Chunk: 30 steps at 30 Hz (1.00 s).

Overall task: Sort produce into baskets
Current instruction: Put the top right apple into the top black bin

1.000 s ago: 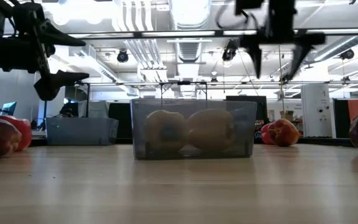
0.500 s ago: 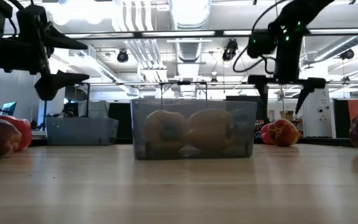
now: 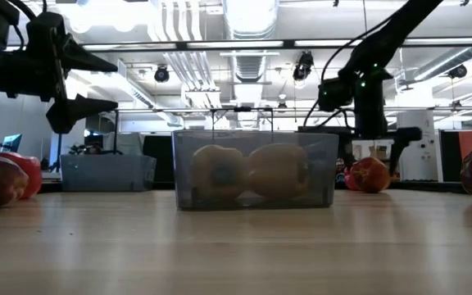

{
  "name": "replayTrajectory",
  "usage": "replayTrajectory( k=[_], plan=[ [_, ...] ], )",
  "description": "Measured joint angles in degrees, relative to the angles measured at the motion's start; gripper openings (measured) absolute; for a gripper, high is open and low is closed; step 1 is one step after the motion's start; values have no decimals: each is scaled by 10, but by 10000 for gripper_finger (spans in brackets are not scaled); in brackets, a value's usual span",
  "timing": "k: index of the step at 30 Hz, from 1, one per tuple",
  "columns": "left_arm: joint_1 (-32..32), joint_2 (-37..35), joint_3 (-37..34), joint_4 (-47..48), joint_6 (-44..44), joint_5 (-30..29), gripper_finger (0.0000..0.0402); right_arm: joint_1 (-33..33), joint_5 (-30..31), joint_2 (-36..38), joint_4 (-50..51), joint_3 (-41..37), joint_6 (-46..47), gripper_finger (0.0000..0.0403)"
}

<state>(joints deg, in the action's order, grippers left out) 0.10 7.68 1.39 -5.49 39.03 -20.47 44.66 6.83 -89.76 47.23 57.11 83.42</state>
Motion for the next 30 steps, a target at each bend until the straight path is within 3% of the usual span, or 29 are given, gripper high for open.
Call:
replayTrajectory(
  k=[10,15,24,30],
  plan=[
    [0,6,0,-19,24,4,323,-3,-13,-21,-15,39,-92,344],
    [0,9,20,-43,10,17,323,-58,-30,-34,-8,95,-173,344],
    [0,45,140,86,-113,19,323,-212,-24,-152,-46,205,-180,349],
    [0,55,180,175,-128,28,323,-260,-20,-260,-63,342,-167,355]
  ],
)
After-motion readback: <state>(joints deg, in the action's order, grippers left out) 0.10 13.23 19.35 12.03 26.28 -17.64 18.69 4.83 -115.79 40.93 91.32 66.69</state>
